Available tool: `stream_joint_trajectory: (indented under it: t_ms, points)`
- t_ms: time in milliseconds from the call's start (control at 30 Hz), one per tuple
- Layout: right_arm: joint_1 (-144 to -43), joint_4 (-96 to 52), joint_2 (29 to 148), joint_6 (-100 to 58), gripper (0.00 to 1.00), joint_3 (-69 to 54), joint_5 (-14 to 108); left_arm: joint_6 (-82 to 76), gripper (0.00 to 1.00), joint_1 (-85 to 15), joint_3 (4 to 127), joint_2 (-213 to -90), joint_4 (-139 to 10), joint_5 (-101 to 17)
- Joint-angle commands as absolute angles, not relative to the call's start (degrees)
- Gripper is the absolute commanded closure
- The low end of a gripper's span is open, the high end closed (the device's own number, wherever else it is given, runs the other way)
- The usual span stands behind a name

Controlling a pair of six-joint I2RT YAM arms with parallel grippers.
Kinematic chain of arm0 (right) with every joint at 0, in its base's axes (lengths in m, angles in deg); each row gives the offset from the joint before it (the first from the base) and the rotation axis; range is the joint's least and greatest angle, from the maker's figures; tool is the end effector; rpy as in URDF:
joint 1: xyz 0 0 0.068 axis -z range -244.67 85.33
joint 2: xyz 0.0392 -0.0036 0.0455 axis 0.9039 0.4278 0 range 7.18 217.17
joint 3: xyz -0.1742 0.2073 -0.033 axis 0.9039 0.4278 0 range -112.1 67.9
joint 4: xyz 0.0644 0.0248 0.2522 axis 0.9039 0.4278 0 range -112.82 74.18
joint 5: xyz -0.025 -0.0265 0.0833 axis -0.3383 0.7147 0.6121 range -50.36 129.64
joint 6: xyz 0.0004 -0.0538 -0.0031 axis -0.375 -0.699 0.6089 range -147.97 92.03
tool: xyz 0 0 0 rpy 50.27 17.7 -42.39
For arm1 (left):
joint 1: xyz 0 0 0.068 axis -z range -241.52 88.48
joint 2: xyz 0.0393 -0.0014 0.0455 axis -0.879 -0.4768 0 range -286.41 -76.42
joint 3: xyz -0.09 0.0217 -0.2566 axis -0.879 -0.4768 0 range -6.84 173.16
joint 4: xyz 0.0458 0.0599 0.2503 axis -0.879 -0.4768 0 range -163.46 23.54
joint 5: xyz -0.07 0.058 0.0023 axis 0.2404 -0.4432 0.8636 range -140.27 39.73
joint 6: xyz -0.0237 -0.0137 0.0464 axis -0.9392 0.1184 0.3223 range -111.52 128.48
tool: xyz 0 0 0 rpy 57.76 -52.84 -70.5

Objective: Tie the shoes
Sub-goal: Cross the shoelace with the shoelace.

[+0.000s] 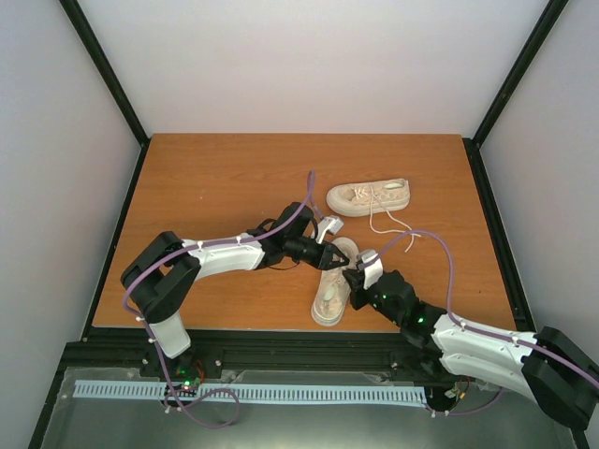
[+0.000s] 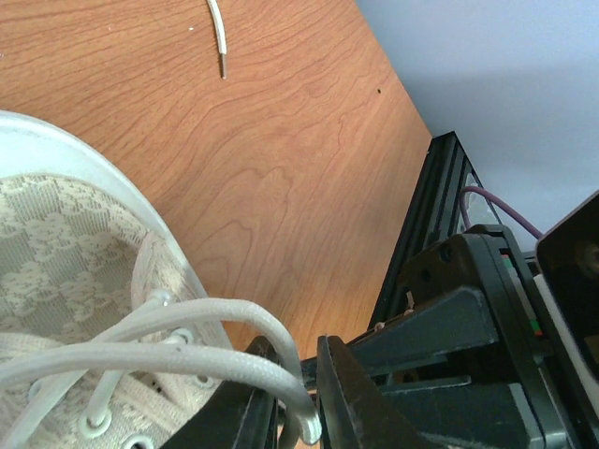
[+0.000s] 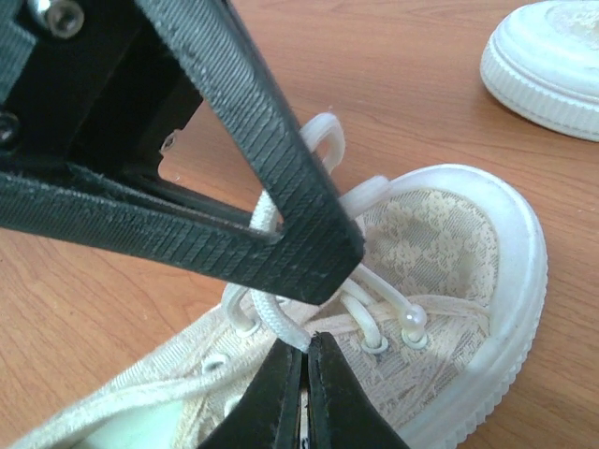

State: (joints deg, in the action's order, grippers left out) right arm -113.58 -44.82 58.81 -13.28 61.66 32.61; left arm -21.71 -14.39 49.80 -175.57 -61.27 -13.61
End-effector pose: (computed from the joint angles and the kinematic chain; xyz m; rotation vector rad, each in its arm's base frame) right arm 0.1158 0.1262 0.1448 -0.5173 1.9583 0.5950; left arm 0.2326 -0.2817 0.1907 0.7554 2.3546 -1.3861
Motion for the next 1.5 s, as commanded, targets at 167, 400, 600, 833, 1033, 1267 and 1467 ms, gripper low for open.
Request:
stream_joint_trajectory:
  t_ms: [167,400,600,833,1033,1267,1467]
  points:
    - [-113.7,-42.6,54.9,-10.6,0.97,61.9,26.3,-20.6,0.85,-14.5,51.4,-174.4,-60.1,-12.5]
    - [-113.5,-40.6,57.4,-9.3,0.97,60.5,22.9,-19.9,0.93,-14.6,51.0,-173.9,-60.8,-13.1]
    - [-113.5,-42.0,57.4,-10.9,0.72,60.1,27.5,-16.3,0.99,-14.6,50.6,-172.3,-64.0,-14.1]
    - [-110.4,-42.3,51.1,-10.1,0.32,61.0,31.2,-10.0,0.99,-15.9,48.0,-168.8,-68.3,-11.1]
    - [-98.2,-44.3,47.4,-8.3,0.3,61.3,45.3,-7.8,0.99,-16.0,46.6,-167.6,-69.4,-10.7]
    - [-94.3,-50.6,56.8,-11.5,0.39,60.4,52.3,-8.2,0.99,-16.0,46.0,-168.6,-67.1,-7.9]
    - [-94.3,-58.9,67.1,-15.7,0.43,60.2,56.5,-8.5,0.99,-16.0,45.1,-167.2,-66.2,-8.2]
